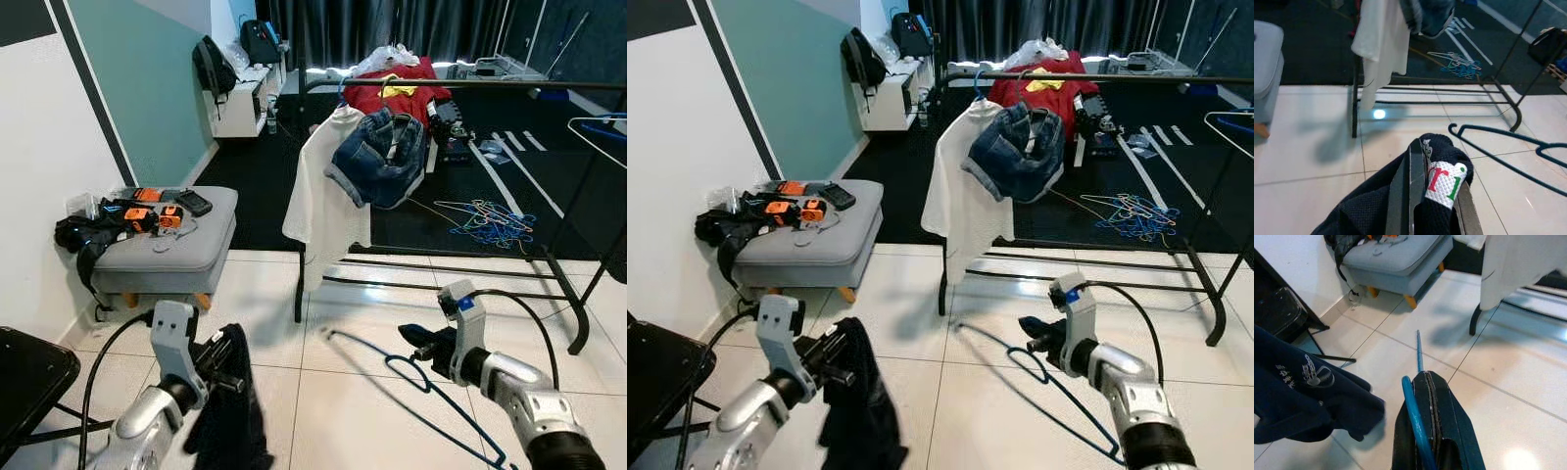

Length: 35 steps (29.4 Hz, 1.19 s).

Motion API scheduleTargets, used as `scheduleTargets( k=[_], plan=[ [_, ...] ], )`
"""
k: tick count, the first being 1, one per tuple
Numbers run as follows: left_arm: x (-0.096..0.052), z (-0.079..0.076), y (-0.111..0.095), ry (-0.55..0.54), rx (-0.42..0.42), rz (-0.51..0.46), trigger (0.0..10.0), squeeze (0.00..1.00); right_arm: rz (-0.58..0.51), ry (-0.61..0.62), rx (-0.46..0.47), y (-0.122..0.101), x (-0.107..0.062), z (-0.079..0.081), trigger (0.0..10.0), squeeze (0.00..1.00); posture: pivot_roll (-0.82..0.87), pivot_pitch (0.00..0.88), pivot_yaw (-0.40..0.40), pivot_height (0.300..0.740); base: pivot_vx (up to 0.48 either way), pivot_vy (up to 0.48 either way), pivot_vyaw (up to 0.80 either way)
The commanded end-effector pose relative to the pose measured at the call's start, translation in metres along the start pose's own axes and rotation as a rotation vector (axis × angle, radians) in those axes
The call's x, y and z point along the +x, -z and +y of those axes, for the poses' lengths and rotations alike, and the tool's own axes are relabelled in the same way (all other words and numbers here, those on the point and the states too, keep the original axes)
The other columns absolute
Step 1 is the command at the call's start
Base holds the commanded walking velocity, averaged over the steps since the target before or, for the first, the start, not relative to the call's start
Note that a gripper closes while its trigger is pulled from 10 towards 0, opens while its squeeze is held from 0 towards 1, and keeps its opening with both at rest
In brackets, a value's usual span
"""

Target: Hang hanger

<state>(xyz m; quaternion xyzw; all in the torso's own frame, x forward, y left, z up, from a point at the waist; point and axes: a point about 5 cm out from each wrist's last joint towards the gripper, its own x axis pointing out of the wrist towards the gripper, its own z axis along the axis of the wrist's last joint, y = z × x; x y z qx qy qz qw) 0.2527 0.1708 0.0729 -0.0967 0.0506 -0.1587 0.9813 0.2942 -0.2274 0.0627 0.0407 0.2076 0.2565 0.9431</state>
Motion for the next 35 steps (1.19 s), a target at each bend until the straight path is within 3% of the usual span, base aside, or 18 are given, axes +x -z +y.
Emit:
scheduleTargets(
  k=[1, 7, 12, 13, 15, 16, 17, 18, 20, 21, 22, 24, 25, 28, 32, 35],
  plan=[
    [0.001, -0.002, -0.004, -0.030, -0.014, -0.054, 10.0, 0.00, -0.047, -0.020, 0.027, 0.002, 0.003, 0.005, 0.0, 0.00, -0.14, 0.000, 0.018, 0.740, 0.000, 0.000, 0.00],
    [0.007, -0.004, -0.015, -0.030, 0.007, -0.102, 10.0, 0.00, -0.096, -0.046, 0.036, -0.005, 0.005, 0.007, 0.0, 0.00, -0.14, 0.000, 0.017, 0.740, 0.000, 0.000, 0.00],
    [0.017, -0.008, -0.031, -0.010, -0.001, -0.152, 10.0, 0.00, -0.202, -0.189, -0.002, -0.036, 0.003, 0.020, 0.0, 0.00, -0.14, 0.000, 0.019, 0.740, 0.000, 0.000, 0.00],
    [0.019, -0.014, -0.042, 0.031, -0.056, -0.191, 10.0, 0.00, -0.300, -0.278, -0.003, -0.063, -0.005, 0.026, 0.0, 0.00, -0.14, 0.000, 0.020, 0.740, 0.000, 0.000, 0.00],
    [0.019, -0.014, -0.042, 0.031, -0.056, -0.191, 10.0, 0.00, -0.300, -0.278, -0.003, -0.063, -0.005, 0.026, 0.0, 0.00, -0.14, 0.000, 0.020, 0.740, 0.000, 0.000, 0.00],
    [0.021, -0.018, -0.049, 0.063, -0.095, -0.219, 10.0, 0.00, -0.364, -0.341, -0.006, -0.081, -0.013, 0.030, 0.0, 0.00, -0.14, 0.000, 0.020, 0.740, 0.000, 0.000, 0.00],
    [0.021, -0.018, -0.049, 0.063, -0.095, -0.219, 10.0, 0.00, -0.364, -0.341, -0.006, -0.081, -0.013, 0.030, 0.0, 0.00, -0.14, 0.000, 0.020, 0.740, 0.000, 0.000, 0.00],
    [0.021, -0.024, -0.063, 0.115, -0.165, -0.283, 10.0, 0.00, -0.467, -0.416, 0.006, -0.107, -0.027, 0.032, 0.0, 0.00, -0.14, 0.000, 0.018, 0.740, 0.000, 0.000, 0.00],
    [0.021, -0.024, -0.063, 0.115, -0.165, -0.283, 10.0, 0.00, -0.467, -0.416, 0.006, -0.107, -0.027, 0.032, 0.0, 0.00, -0.14, 0.000, 0.018, 0.740, 0.000, 0.000, 0.00],
    [0.020, -0.030, -0.077, 0.175, -0.215, -0.337, 10.0, 0.00, -0.554, -0.495, 0.008, -0.128, -0.041, 0.035, 0.0, 0.00, -0.14, 0.000, 0.017, 0.740, 0.000, 0.000, 0.00],
    [0.020, -0.030, -0.077, 0.175, -0.215, -0.337, 10.0, 0.00, -0.554, -0.495, 0.008, -0.128, -0.041, 0.035, 0.0, 0.00, -0.14, 0.000, 0.017, 0.740, 0.000, 0.000, 0.00],
    [0.019, -0.043, -0.098, 0.279, -0.293, -0.425, 10.0, 0.00, -0.672, -0.630, -0.007, -0.153, -0.064, 0.044, 0.0, 0.00, -0.14, 0.000, 0.018, 0.740, 0.000, 0.000, 0.00],
    [0.019, -0.043, -0.098, 0.279, -0.293, -0.425, 10.0, 0.00, -0.672, -0.630, -0.007, -0.153, -0.064, 0.044, 0.0, 0.00, -0.14, 0.000, 0.018, 0.740, 0.000, 0.000, 0.00],
    [0.018, -0.056, -0.109, 0.353, -0.401, -0.494, 10.0, 0.00, -0.758, -0.734, -0.021, -0.170, -0.079, 0.056, 0.0, 0.00, -0.15, 0.000, 0.018, 0.740, 0.000, 0.000, 0.00],
    [0.014, -0.065, -0.114, 0.435, -0.487, -0.523, 10.0, 0.00, -0.789, -0.754, -0.024, -0.178, -0.084, 0.060, 0.0, 0.00, -0.16, 0.000, 0.016, 0.740, 0.000, 0.000, 0.00],
    [0.004, -0.079, -0.120, 0.608, -0.551, -0.540, 10.0, 0.00, -0.800, -0.759, -0.028, -0.183, -0.087, 0.059, 0.0, 0.00, -0.16, 0.000, 0.017, 0.740, 0.000, 0.000, 0.00]
  ],
)
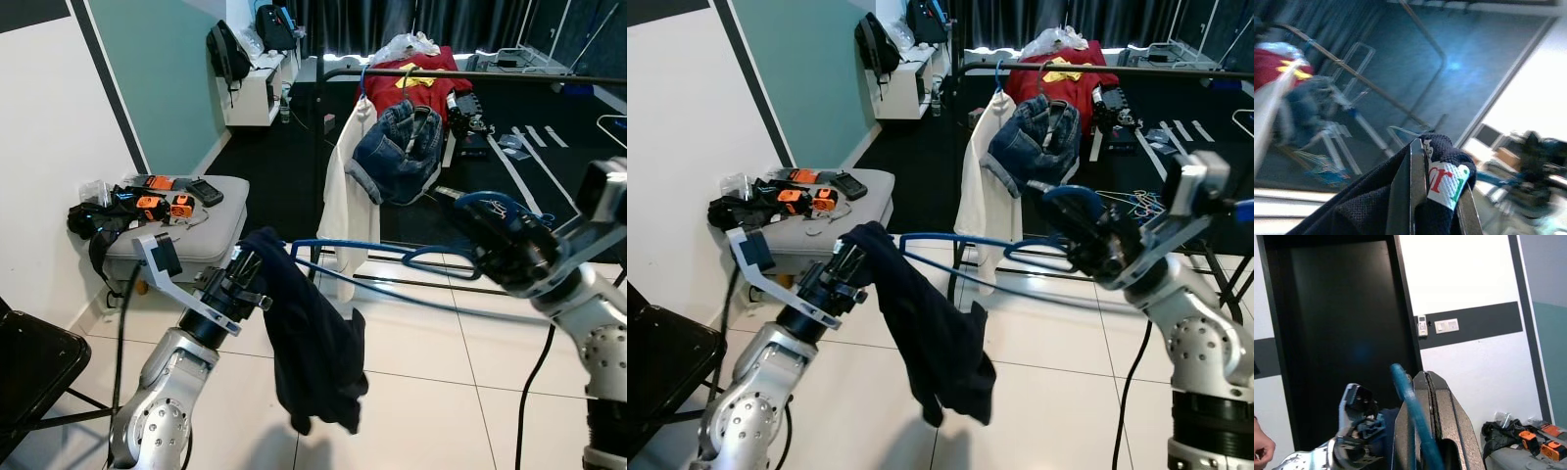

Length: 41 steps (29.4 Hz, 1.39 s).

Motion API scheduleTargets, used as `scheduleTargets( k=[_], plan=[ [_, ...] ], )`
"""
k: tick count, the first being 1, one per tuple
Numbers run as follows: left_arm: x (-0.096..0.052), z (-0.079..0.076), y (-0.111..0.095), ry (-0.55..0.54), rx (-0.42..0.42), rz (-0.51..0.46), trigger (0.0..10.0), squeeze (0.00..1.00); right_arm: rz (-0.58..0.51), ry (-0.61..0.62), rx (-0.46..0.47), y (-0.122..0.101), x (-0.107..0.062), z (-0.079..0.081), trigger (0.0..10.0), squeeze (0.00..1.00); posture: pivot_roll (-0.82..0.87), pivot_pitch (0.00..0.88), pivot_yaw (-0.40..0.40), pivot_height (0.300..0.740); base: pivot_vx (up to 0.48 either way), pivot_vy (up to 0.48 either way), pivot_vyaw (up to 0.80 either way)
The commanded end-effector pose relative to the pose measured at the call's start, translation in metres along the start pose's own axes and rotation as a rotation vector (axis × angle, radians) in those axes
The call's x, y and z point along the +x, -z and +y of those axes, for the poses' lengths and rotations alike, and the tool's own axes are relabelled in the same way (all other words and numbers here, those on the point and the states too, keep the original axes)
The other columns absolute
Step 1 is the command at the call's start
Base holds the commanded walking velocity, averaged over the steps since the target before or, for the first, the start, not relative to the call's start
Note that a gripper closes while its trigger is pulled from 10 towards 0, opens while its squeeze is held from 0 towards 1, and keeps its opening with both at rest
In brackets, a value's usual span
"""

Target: Hang hanger

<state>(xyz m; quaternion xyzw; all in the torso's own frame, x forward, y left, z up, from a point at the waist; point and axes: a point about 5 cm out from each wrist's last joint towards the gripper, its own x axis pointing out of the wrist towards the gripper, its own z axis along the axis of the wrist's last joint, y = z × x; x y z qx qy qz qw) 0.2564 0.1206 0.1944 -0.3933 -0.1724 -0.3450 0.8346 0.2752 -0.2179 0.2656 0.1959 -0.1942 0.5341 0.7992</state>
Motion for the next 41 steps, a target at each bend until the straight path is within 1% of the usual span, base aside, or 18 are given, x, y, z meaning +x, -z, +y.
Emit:
scheduleTargets(
  k=[1, 7, 12, 15, 20, 22, 24, 27, 29, 32, 34, 35, 36, 37, 38, 39, 40, 41],
  plan=[
    [0.003, -0.014, -0.004, 0.107, -0.033, -0.021, 10.0, 0.00, -0.006, -0.031, 0.000, -0.004, 0.006, 0.003, 0.0, 0.00, -0.16, 0.000, 0.017, 0.740, 0.000, 0.000, 0.00],
    [0.002, -0.028, -0.009, 0.211, -0.131, -0.015, 10.0, 0.00, -0.012, -0.040, 0.031, -0.008, 0.008, 0.007, 0.0, 0.00, -0.15, 0.000, 0.017, 0.740, 0.000, 0.000, 0.00],
    [0.003, -0.038, -0.017, 0.282, -0.231, -0.086, 10.0, 0.00, 0.078, -0.015, 0.044, 0.009, 0.012, 0.006, 0.0, 0.00, -0.15, 0.000, 0.012, 0.740, 0.000, 0.000, 0.00],
    [0.004, -0.039, -0.019, 0.283, -0.246, -0.104, 10.0, 0.00, 0.120, -0.010, 0.044, 0.018, 0.013, 0.006, 0.0, 0.00, -0.15, 0.000, 0.011, 0.740, 0.000, 0.000, 0.00],
    [0.006, -0.035, -0.016, 0.253, -0.236, -0.105, 10.0, 0.00, 0.091, -0.014, 0.041, 0.014, 0.017, 0.006, 0.0, 0.00, -0.15, 0.000, 0.012, 0.740, 0.000, 0.000, 0.00],
    [0.006, -0.032, -0.015, 0.230, -0.230, -0.106, 10.0, 0.00, 0.067, -0.017, 0.034, 0.009, 0.019, 0.006, 0.0, 0.00, -0.15, 0.000, 0.012, 0.740, 0.000, 0.000, 0.00],
    [0.004, -0.014, -0.012, 0.090, -0.203, -0.127, 10.0, 0.00, -0.027, -0.032, -0.023, -0.020, 0.026, 0.007, 0.0, 0.00, -0.16, 0.000, 0.015, 0.740, 0.000, 0.000, 0.00],
    [0.002, -0.001, -0.011, -0.012, -0.191, -0.145, 10.0, 0.00, -0.067, -0.048, -0.058, -0.036, 0.029, 0.009, 0.0, 0.00, -0.16, 0.000, 0.013, 0.740, 0.000, 0.000, 0.00],
    [-0.001, 0.009, -0.013, -0.086, -0.173, -0.161, 10.0, 0.00, -0.029, -0.056, -0.091, -0.039, 0.028, 0.011, 0.0, 0.00, -0.16, 0.000, 0.011, 0.740, 0.000, 0.000, 0.00],
    [-0.002, 0.012, -0.014, -0.110, -0.167, -0.168, 10.0, 0.00, -0.010, -0.053, -0.104, -0.039, 0.028, 0.011, 0.0, 0.00, -0.16, 0.000, 0.011, 0.740, 0.000, 0.000, 0.00],
    [-0.007, 0.023, -0.014, -0.191, -0.119, -0.148, 10.0, 0.00, 0.121, 0.057, -0.147, -0.026, 0.023, -0.001, 0.0, 0.00, -0.16, 0.000, 0.013, 0.740, 0.000, 0.000, 0.00],
    [-0.007, 0.023, -0.014, -0.191, -0.119, -0.148, 10.0, 0.00, 0.121, 0.057, -0.147, -0.026, 0.023, -0.001, 0.0, 0.00, -0.16, 0.000, 0.013, 0.740, 0.000, 0.000, 0.00],
    [-0.012, 0.030, -0.012, -0.253, -0.070, -0.113, 10.0, 0.00, 0.222, 0.190, -0.162, -0.011, 0.017, -0.015, 6.9, 0.00, -0.16, 0.000, 0.012, 0.740, 0.000, 0.000, 0.00],
    [-0.018, 0.038, -0.008, -0.325, 0.004, -0.044, 10.0, 0.00, 0.294, 0.341, -0.161, 0.007, 0.007, -0.030, 10.0, 0.00, -0.16, 0.000, 0.012, 0.740, 0.000, 0.000, 0.00],
    [-0.018, 0.038, -0.008, -0.325, 0.004, -0.044, 10.0, 0.00, 0.294, 0.341, -0.161, 0.007, 0.007, -0.030, 10.0, 0.00, -0.16, 0.000, 0.012, 0.740, 0.000, 0.000, 0.00],
    [-0.026, 0.044, -0.003, -0.398, 0.127, 0.066, 10.0, 0.00, 0.384, 0.507, -0.132, 0.033, -0.009, -0.044, 10.0, 0.00, -0.15, 0.000, 0.011, 0.740, 0.000, 0.000, 0.00],
    [-0.026, 0.044, -0.003, -0.398, 0.127, 0.066, 10.0, 0.00, 0.384, 0.507, -0.132, 0.033, -0.009, -0.044, 10.0, 0.00, -0.15, 0.000, 0.011, 0.740, 0.000, 0.000, 0.00],
    [-0.033, 0.047, 0.000, -0.440, 0.220, 0.148, 10.0, 0.00, 0.442, 0.618, -0.101, 0.052, -0.023, -0.050, 10.0, 0.00, -0.15, 0.000, 0.012, 0.740, 0.000, 0.000, 0.00]
  ],
)
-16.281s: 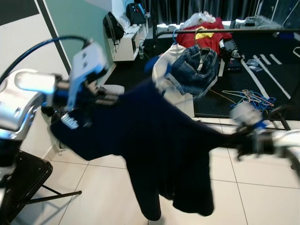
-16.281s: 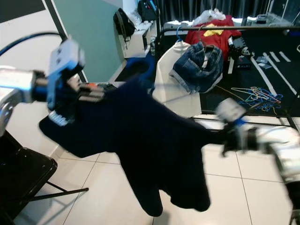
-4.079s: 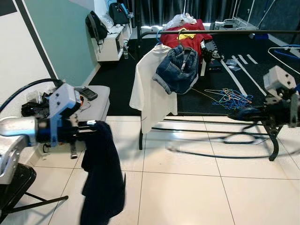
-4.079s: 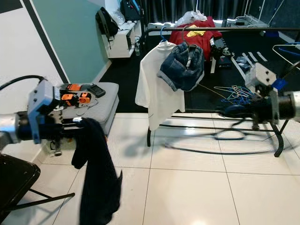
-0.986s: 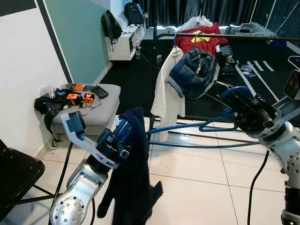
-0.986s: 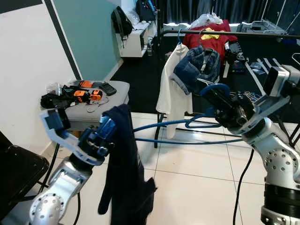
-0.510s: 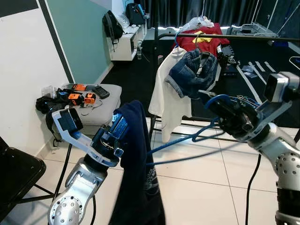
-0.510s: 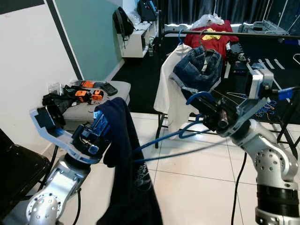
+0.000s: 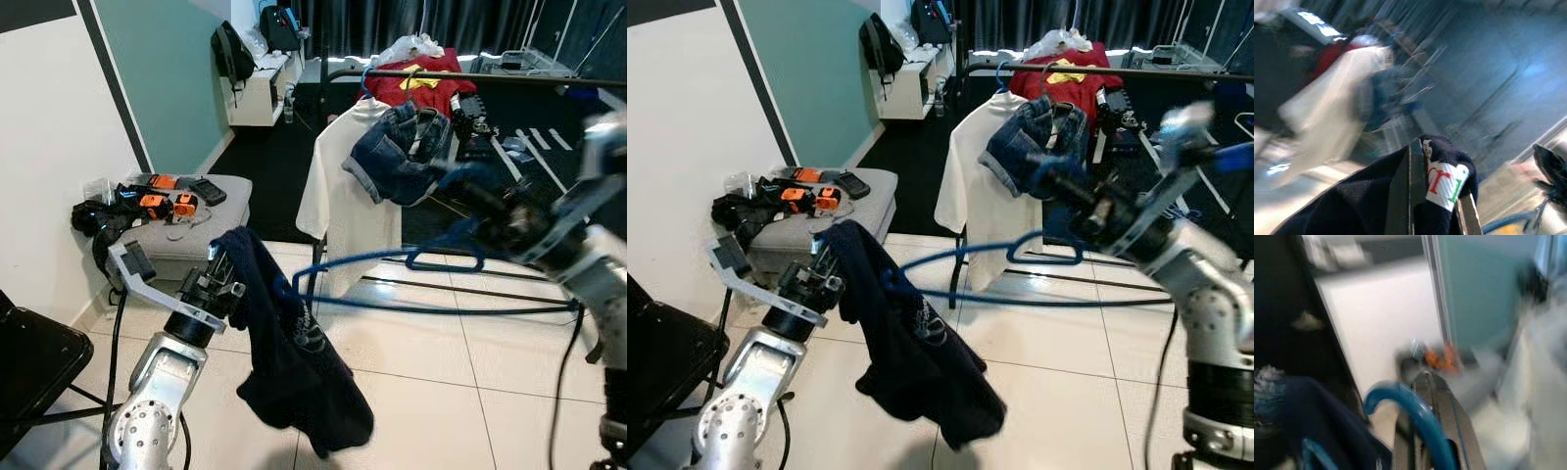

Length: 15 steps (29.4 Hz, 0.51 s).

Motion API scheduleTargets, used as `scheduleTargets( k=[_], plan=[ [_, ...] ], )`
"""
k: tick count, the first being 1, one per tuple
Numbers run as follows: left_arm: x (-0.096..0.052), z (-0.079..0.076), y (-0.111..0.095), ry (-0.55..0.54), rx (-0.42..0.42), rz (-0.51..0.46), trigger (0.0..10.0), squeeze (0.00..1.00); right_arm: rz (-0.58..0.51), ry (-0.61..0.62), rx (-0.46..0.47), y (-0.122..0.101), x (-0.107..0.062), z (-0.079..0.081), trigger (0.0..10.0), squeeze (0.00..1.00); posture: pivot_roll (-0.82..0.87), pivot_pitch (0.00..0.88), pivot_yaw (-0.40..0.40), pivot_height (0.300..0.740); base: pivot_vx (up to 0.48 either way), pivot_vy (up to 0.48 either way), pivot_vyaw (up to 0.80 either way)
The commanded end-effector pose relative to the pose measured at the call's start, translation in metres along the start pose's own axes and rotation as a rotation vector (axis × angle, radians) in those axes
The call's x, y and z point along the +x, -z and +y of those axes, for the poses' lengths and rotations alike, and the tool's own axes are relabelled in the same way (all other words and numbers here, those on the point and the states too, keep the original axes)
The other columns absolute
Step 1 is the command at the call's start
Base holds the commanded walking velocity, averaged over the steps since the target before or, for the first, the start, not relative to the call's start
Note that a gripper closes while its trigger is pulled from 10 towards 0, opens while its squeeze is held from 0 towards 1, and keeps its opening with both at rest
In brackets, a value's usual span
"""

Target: Hang hanger

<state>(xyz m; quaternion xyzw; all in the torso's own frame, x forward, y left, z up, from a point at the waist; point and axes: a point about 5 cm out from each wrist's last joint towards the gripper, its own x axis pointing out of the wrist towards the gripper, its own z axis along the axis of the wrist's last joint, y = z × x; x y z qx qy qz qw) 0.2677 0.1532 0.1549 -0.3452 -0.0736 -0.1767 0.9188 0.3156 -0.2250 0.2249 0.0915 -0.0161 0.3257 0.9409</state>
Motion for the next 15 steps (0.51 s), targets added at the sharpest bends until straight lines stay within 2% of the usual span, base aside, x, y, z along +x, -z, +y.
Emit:
scheduleTargets(
  k=[1, 2, 3, 4, 6, 8, 11, 12, 15],
  plan=[
    [-0.002, 0.004, 0.001, -0.038, 0.089, 0.037, 10.0, 0.00, 0.074, 0.088, 0.012, 0.020, 0.000, -0.007, 10.0, 0.00, -0.15, 0.000, 0.012, 0.740, 0.000, 0.000, 0.00],
    [-0.008, 0.008, 0.007, -0.080, 0.161, 0.102, 10.0, 0.00, 0.128, 0.174, 0.041, 0.044, -0.005, -0.013, 10.0, 0.00, -0.14, 0.000, 0.012, 0.740, 0.000, 0.000, 0.00],
    [-0.008, 0.008, 0.007, -0.080, 0.161, 0.102, 10.0, 0.00, 0.128, 0.174, 0.041, 0.044, -0.005, -0.013, 10.0, 0.00, -0.14, 0.000, 0.012, 0.740, 0.000, 0.000, 0.00],
    [-0.015, 0.014, 0.014, -0.130, 0.217, 0.164, 10.0, 0.00, 0.191, 0.257, 0.051, 0.068, -0.012, -0.019, 10.0, 0.00, -0.13, 0.000, 0.010, 0.740, 0.000, 0.000, 0.51],
    [-0.015, 0.014, 0.014, -0.130, 0.217, 0.164, 10.0, 0.00, 0.191, 0.257, 0.051, 0.068, -0.012, -0.019, 10.0, 0.00, -0.13, 0.000, 0.010, 0.740, 0.000, 0.000, 0.51],
    [-0.034, 0.033, 0.035, -0.249, 0.340, 0.315, 10.0, 0.00, 0.256, 0.356, 0.112, 0.102, -0.025, -0.025, 10.0, 0.00, -0.12, 0.000, 0.001, 0.740, 0.000, 0.000, 0.69],
    [-0.042, 0.038, 0.042, -0.281, 0.367, 0.360, 10.0, 0.00, 0.267, 0.371, 0.127, 0.108, -0.027, -0.026, 10.0, 0.00, -0.12, 0.000, 0.001, 0.740, 0.000, 0.000, 0.53],
    [-0.047, 0.041, 0.046, -0.302, 0.369, 0.385, 10.0, 0.00, 0.268, 0.387, 0.125, 0.110, -0.027, -0.027, 10.0, 0.00, -0.12, 0.000, -0.002, 0.740, 0.000, 0.000, 0.00],
    [-0.047, 0.042, 0.048, -0.312, 0.360, 0.381, 10.0, 0.00, 0.280, 0.419, 0.102, 0.112, -0.024, -0.031, 10.0, 0.00, -0.11, 0.000, -0.007, 0.740, 0.000, 0.000, 0.00]
  ],
)
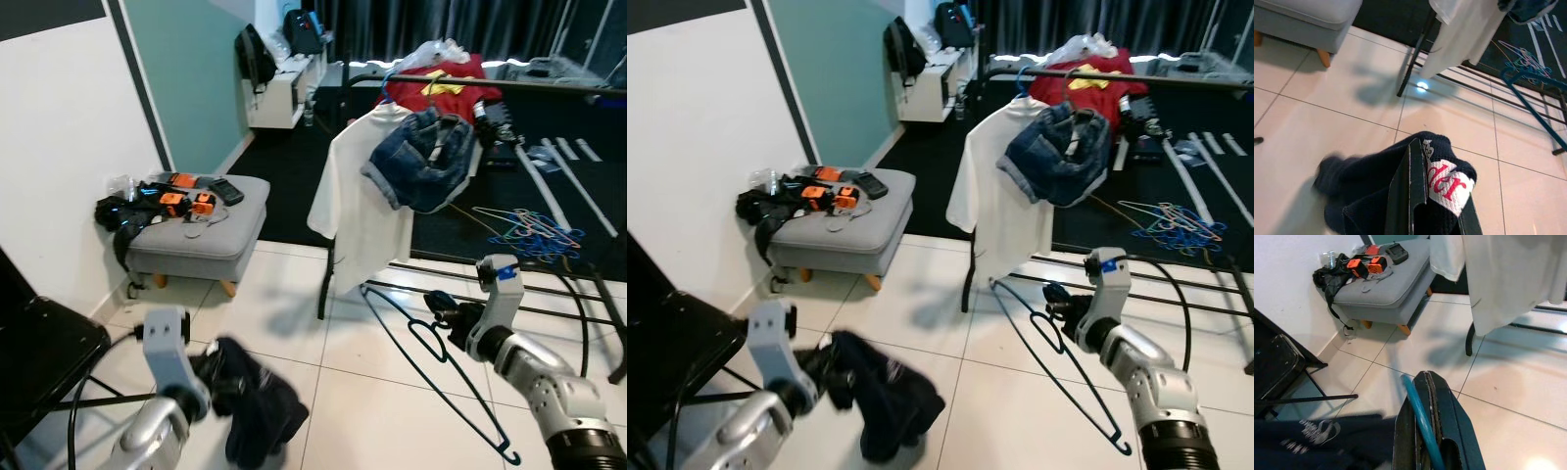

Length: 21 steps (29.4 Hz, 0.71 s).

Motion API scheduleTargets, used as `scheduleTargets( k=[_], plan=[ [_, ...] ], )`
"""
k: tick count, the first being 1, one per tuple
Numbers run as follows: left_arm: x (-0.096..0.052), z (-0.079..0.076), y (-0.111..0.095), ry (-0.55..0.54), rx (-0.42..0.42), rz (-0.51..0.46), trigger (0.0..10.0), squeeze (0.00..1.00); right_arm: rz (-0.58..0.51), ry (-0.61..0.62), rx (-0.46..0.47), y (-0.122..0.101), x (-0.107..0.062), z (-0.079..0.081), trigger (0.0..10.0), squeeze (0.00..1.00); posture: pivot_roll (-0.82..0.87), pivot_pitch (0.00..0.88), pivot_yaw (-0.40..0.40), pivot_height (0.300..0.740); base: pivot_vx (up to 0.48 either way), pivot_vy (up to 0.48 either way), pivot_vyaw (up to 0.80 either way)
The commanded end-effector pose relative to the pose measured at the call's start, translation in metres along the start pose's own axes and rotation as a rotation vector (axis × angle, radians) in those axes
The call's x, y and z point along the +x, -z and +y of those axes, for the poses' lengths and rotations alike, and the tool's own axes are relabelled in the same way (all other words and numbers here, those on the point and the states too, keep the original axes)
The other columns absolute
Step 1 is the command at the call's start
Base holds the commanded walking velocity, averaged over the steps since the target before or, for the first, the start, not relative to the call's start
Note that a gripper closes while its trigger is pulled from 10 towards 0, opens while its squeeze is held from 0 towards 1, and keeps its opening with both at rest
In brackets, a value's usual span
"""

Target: Hang hanger

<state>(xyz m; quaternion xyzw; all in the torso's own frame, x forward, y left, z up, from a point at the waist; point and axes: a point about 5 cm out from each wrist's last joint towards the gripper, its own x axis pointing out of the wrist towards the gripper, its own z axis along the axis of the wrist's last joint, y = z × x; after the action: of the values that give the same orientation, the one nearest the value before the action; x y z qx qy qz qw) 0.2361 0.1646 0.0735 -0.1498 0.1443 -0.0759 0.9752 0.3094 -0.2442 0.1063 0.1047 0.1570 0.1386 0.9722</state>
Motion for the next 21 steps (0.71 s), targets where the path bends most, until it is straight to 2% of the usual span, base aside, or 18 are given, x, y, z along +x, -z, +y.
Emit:
scheduleTargets(
  k=[1, 6, 13, 14, 21],
  plan=[
    [0.003, -0.003, -0.011, 0.019, 0.014, -0.055, 10.0, 0.00, -0.019, 0.020, -0.032, -0.005, 0.005, 0.000, 10.0, 0.00, -0.11, 0.000, -0.009, 0.740, 0.000, 0.000, 0.00],
    [0.004, -0.005, -0.015, 0.028, 0.030, -0.077, 10.0, 0.00, -0.038, 0.028, -0.039, -0.007, 0.007, -0.001, 10.0, 0.00, -0.11, 0.000, -0.009, 0.740, 0.000, 0.000, 0.00],
    [0.009, -0.006, -0.015, 0.039, 0.092, -0.068, 10.0, 0.00, -0.052, 0.048, -0.017, -0.002, 0.011, -0.002, 10.0, 0.00, -0.11, 0.000, -0.007, 0.740, 0.000, 0.000, 0.80],
    [0.010, -0.001, -0.006, 0.017, 0.147, -0.032, 10.0, 0.00, -0.029, 0.056, -0.008, 0.008, 0.010, -0.004, 10.0, 0.00, -0.11, 0.000, -0.008, 0.740, 0.000, 0.000, 0.80],
    [0.009, 0.005, 0.007, -0.004, 0.169, 0.008, 10.0, 0.00, -0.008, 0.061, 0.001, 0.016, 0.008, -0.007, 10.0, 0.00, -0.11, 0.000, -0.007, 0.740, 0.000, 0.000, 0.80]
  ],
)
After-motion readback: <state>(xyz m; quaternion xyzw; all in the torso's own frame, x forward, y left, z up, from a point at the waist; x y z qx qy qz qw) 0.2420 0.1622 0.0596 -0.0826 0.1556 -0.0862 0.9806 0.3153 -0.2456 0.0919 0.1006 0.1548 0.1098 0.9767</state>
